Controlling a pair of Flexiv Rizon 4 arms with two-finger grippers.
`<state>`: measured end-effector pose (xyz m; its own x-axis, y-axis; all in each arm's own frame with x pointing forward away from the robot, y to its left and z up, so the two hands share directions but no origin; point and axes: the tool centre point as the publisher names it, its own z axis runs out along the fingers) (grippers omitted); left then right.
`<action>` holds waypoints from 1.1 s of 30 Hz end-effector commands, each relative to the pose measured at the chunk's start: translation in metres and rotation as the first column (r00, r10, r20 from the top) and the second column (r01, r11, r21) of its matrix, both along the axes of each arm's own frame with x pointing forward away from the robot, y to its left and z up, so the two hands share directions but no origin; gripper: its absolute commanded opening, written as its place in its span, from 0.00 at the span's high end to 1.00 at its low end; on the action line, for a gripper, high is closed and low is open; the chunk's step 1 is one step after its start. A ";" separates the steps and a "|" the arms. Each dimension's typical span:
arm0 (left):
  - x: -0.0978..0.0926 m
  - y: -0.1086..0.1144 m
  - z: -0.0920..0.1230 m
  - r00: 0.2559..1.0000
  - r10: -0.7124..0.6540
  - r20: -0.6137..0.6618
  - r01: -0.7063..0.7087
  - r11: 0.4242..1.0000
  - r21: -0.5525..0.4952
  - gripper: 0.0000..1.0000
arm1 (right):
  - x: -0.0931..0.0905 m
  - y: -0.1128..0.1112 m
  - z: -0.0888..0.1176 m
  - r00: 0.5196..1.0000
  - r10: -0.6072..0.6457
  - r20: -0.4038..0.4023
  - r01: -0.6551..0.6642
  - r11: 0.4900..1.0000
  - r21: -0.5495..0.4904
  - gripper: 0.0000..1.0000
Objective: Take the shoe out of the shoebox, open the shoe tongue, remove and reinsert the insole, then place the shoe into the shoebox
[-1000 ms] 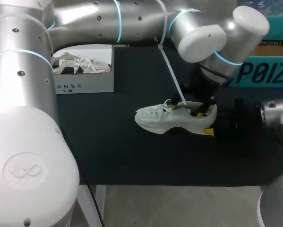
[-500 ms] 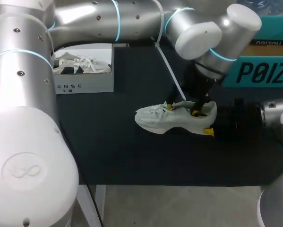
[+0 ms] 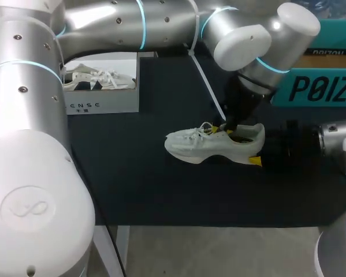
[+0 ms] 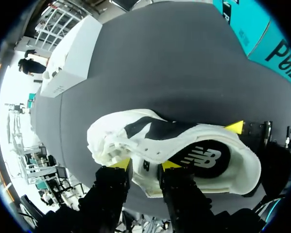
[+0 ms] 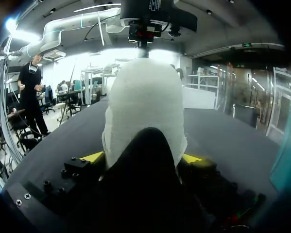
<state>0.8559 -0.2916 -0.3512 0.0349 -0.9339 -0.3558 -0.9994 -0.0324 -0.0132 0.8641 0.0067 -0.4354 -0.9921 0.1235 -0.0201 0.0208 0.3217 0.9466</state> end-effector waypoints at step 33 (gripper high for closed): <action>-0.011 0.097 0.036 0.999 0.008 -0.032 -0.012 0.990 -0.139 0.00 | 0.000 0.003 -0.004 1.000 -0.001 -0.001 0.001 1.000 -0.005 1.00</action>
<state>0.8434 -0.1998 -0.3155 0.0529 -0.9456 -0.3209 -0.9980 -0.0614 0.0166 0.8638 0.0074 -0.4354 -0.9922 0.1228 -0.0201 0.0207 0.3218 0.9466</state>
